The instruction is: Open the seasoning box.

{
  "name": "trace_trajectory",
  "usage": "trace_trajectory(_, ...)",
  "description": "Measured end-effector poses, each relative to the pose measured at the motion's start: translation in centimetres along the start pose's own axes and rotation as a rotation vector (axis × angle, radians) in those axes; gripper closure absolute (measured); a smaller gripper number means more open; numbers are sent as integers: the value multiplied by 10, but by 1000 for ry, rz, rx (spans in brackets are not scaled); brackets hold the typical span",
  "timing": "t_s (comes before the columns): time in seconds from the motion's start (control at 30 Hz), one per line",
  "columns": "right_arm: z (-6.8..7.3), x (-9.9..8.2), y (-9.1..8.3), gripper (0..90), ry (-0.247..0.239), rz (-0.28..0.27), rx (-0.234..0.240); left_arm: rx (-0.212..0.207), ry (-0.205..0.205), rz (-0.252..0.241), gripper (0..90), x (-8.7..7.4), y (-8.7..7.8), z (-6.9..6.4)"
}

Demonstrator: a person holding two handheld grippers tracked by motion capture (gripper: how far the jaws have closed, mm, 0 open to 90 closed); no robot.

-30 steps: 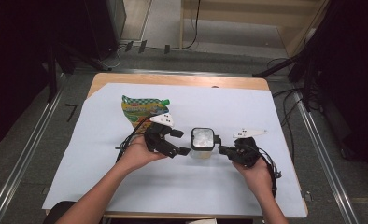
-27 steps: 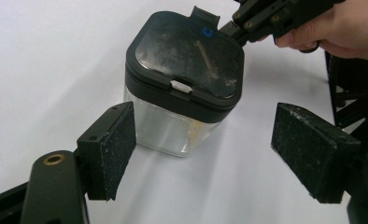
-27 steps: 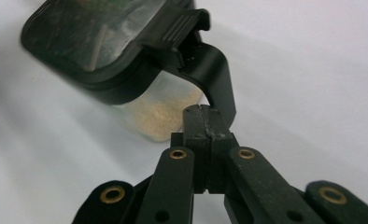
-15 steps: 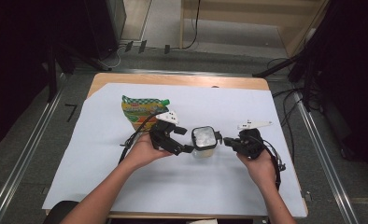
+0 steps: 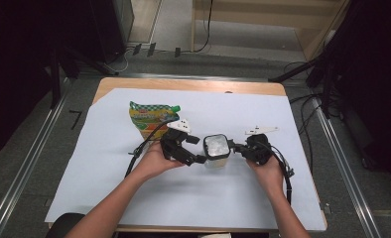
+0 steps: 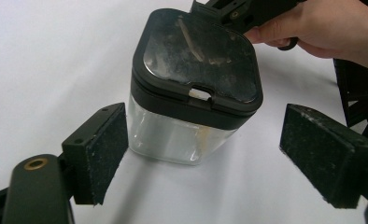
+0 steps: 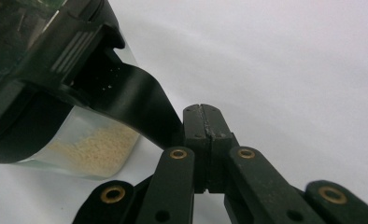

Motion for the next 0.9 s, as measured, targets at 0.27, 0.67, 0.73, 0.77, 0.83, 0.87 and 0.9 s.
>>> trace_trajectory(0.27, 8, 2, 5, 900, -35, -4, 7, 3, 31, 14, 121, -3, 5, -1)
trace_trajectory(0.67, 21, 5, 11, 900, -61, -3, 37, 44, 71, 38, 119, -8, 14, 0)
trace_trajectory(0.73, 22, 5, 12, 900, -61, -4, 40, 58, 79, 29, 122, -10, 15, -1)
trace_trajectory(0.77, 22, 5, 12, 900, -61, -4, 40, 58, 79, 29, 124, -10, 15, -1)
trace_trajectory(0.83, 23, 5, 12, 900, -61, 0, 43, 75, 101, 15, 132, -11, 15, -4)
trace_trajectory(0.87, 23, 5, 12, 900, -63, 0, 44, 84, 116, 19, 138, -10, 14, -5)
trace_trajectory(0.9, 23, 5, 12, 900, -63, 0, 44, 84, 116, 19, 144, -10, 14, -5)
Point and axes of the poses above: each handheld gripper's, and its own axes: y roughly forward along the jaws, x roughly out of its top, z roughly to its left, the point moved 1 cm from there along y, roughly forward along the jaws, and after that the axes turned 2 degrees about y, right-handed, at the moved point
